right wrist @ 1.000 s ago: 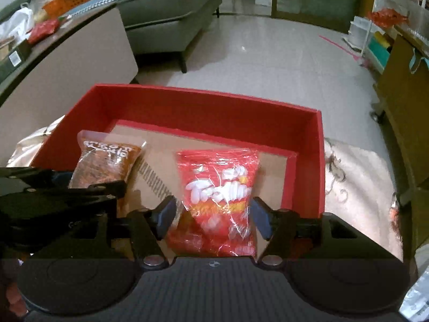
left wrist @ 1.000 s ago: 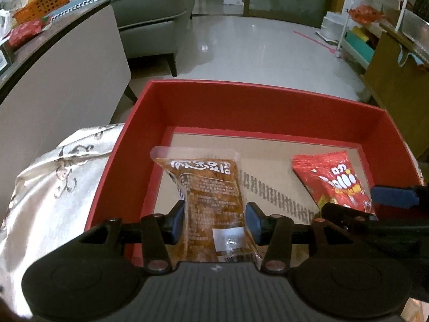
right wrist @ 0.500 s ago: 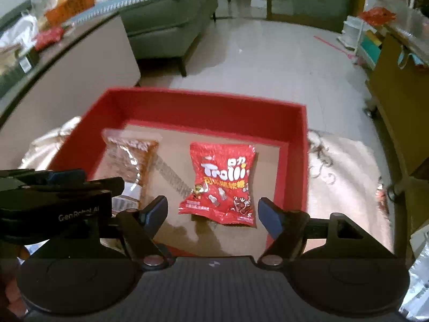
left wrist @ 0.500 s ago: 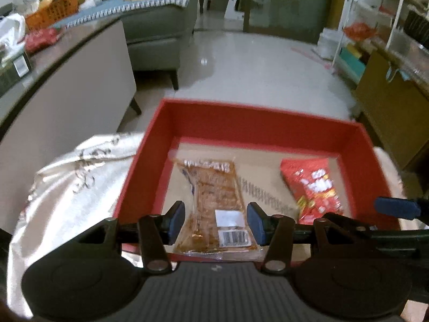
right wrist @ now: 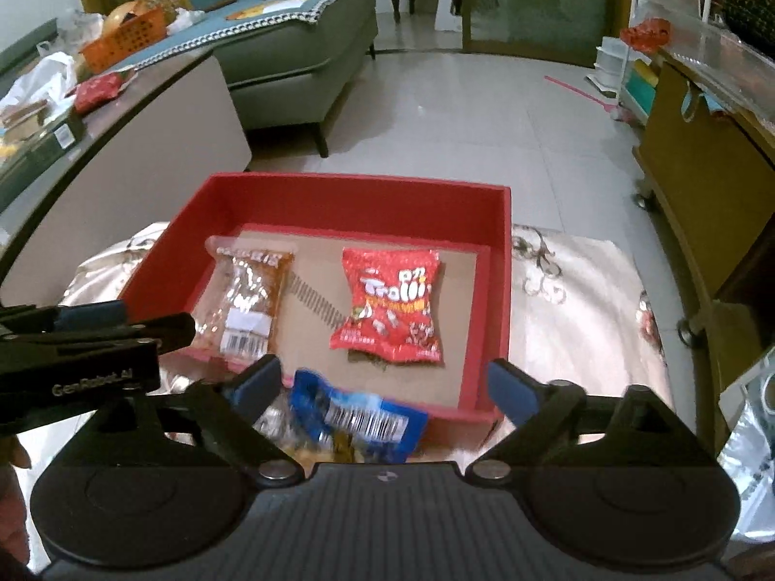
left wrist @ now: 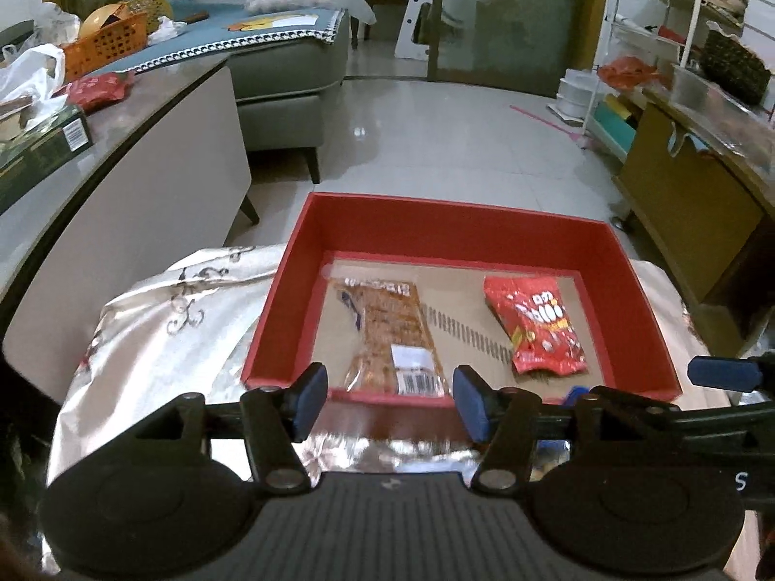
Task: Organize snacks
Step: 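Withdraw both open grippers from the box back over the snack pile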
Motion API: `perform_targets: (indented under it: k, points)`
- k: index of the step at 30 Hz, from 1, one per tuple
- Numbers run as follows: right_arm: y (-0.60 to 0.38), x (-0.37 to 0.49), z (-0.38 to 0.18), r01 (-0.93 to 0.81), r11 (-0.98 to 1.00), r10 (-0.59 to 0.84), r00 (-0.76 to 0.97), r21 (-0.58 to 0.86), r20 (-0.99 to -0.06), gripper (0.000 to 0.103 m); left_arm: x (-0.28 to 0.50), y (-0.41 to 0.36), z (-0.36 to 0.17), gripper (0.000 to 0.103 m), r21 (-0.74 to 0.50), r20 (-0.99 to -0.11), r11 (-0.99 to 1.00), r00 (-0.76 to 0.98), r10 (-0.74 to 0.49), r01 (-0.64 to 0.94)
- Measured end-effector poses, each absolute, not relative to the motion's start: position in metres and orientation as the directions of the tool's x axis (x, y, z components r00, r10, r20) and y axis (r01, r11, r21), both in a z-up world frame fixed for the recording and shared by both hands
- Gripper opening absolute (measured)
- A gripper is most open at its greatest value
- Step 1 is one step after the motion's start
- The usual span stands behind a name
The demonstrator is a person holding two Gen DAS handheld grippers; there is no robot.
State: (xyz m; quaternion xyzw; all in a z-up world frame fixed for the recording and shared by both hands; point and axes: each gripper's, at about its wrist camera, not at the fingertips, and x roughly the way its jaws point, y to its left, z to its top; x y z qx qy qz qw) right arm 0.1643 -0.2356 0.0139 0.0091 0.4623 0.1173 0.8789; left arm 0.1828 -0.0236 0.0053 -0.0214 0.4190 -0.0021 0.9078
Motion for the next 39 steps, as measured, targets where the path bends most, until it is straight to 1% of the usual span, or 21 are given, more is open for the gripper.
perform_targets:
  k: [5, 7, 8, 10, 17, 20, 25, 30, 38, 39]
  points:
    - [-0.236, 0.146, 0.019, -0.202, 0.971, 0.221, 0.548, 0.128, -0.807, 0.097, 0.163, -0.022, 0.007, 0.052, -0.012, -0.761, 1.000, 0.648, -0.011, 0.003]
    - [-0.236, 0.140, 0.019, -0.202, 0.971, 0.218, 0.546, 0.126, -0.809, 0.099, 0.154, -0.021, 0.007, 0.052, -0.008, -0.763, 1.000, 0.646, -0.011, 0.007]
    - [-0.237, 0.136, 0.019, -0.201, 0.972, 0.214, 0.545, 0.122, -0.811, 0.103, 0.150, -0.019, 0.008, 0.052, -0.009, -0.766, 1.000, 0.643, -0.013, 0.009]
    - [-0.238, 0.129, 0.017, -0.200, 0.972, 0.214, 0.530, 0.124, -0.821, 0.103, 0.141, -0.016, 0.008, 0.055, -0.016, -0.772, 1.000, 0.635, -0.022, 0.015]
    - [-0.239, 0.104, 0.014, -0.228, 0.964, 0.235, 0.497, 0.136, -0.835, 0.103, 0.111, -0.006, 0.003, 0.056, -0.014, -0.798, 0.998, 0.601, -0.048, 0.061]
    - [-0.241, 0.095, 0.012, -0.228, 0.965, 0.229, 0.485, 0.131, -0.844, 0.103, 0.103, 0.005, -0.001, 0.056, -0.055, -0.817, 0.997, 0.572, -0.072, 0.047]
    - [-0.238, 0.081, 0.011, -0.244, 0.959, 0.243, 0.468, 0.140, -0.850, 0.103, 0.100, 0.024, -0.004, 0.056, -0.039, -0.823, 0.999, 0.567, -0.036, 0.006]
    - [-0.230, 0.070, 0.011, -0.282, 0.946, 0.274, 0.445, 0.157, -0.852, 0.103, 0.102, 0.031, -0.022, 0.056, -0.010, -0.855, 0.999, 0.518, -0.030, 0.042]
    - [-0.214, 0.050, -0.007, -0.340, 0.925, 0.294, 0.352, 0.171, -0.889, 0.103, 0.109, 0.036, -0.047, 0.056, 0.034, -0.880, 0.995, 0.475, -0.014, 0.093]
    - [-0.212, 0.049, -0.010, -0.343, 0.923, 0.294, 0.339, 0.173, -0.894, 0.103, 0.112, 0.036, -0.050, 0.061, 0.041, -0.881, 0.994, 0.472, -0.010, 0.098]
